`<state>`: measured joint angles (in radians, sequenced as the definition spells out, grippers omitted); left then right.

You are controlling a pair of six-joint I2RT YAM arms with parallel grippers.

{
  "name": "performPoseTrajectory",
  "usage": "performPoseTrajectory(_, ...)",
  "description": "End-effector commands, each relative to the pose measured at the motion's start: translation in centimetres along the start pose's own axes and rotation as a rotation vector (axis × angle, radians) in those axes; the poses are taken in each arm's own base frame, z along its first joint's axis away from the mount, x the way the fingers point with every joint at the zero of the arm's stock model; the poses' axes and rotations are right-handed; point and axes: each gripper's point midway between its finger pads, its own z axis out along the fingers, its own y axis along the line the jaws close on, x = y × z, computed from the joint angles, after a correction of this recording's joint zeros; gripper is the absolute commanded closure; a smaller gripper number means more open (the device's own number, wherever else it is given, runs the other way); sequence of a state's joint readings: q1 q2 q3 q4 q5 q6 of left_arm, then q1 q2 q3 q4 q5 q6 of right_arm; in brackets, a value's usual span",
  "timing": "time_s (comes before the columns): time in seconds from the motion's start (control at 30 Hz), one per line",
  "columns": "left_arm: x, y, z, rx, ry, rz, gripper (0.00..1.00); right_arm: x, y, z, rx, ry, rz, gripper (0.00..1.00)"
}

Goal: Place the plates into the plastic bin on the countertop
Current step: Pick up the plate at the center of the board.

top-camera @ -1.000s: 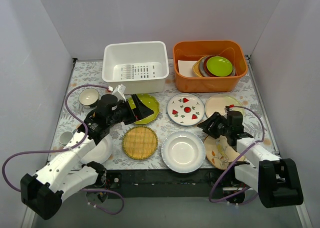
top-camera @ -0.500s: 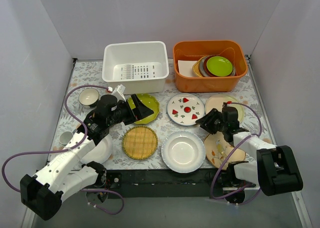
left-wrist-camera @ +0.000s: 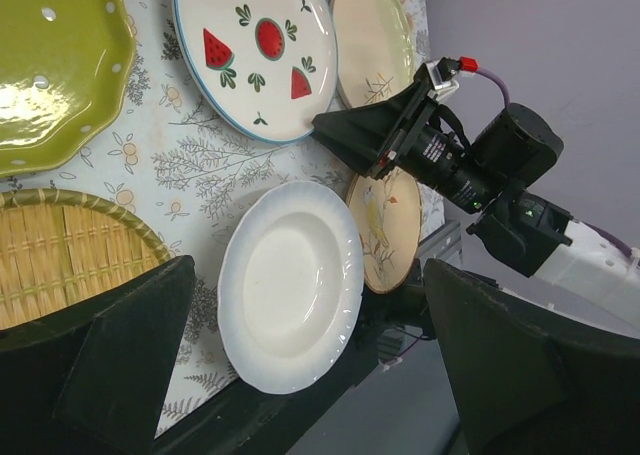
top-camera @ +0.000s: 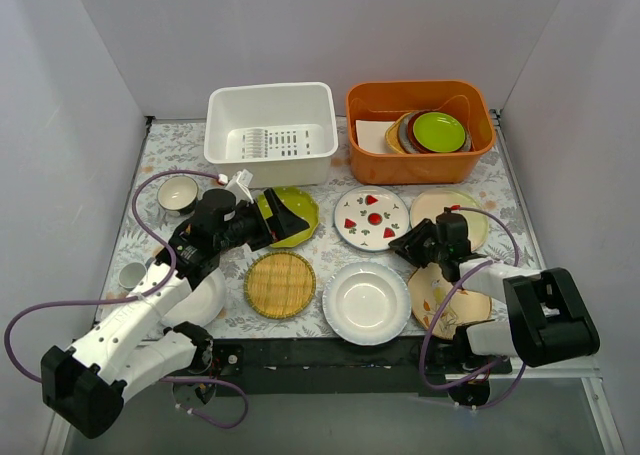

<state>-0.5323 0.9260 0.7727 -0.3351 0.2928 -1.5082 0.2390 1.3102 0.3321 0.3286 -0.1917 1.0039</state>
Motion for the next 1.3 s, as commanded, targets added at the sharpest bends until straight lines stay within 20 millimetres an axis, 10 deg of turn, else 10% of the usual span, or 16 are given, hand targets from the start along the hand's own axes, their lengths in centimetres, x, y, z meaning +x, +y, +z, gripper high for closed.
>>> performPoseTrajectory(0.0, 0.1, -0.4, 0.0, 0.018, 0.009, -0.004, 0.02, -1.7, 1.7, 0.6, -0.024, -0.071, 0.004, 0.60)
performPoseTrajectory(0.47, 0.4, -0.1, 0.3, 0.010, 0.027, -0.009, 0.02, -0.9, 1.2, 2.1, 0.001, -0.054, 0.077, 0.99)
performPoseTrajectory(1.27, 1.3, 0.4, 0.2, 0.014, 0.046, -0.011, 0.02, -2.3, 6.9, 1.0, -0.213, -0.079, 0.057, 0.99)
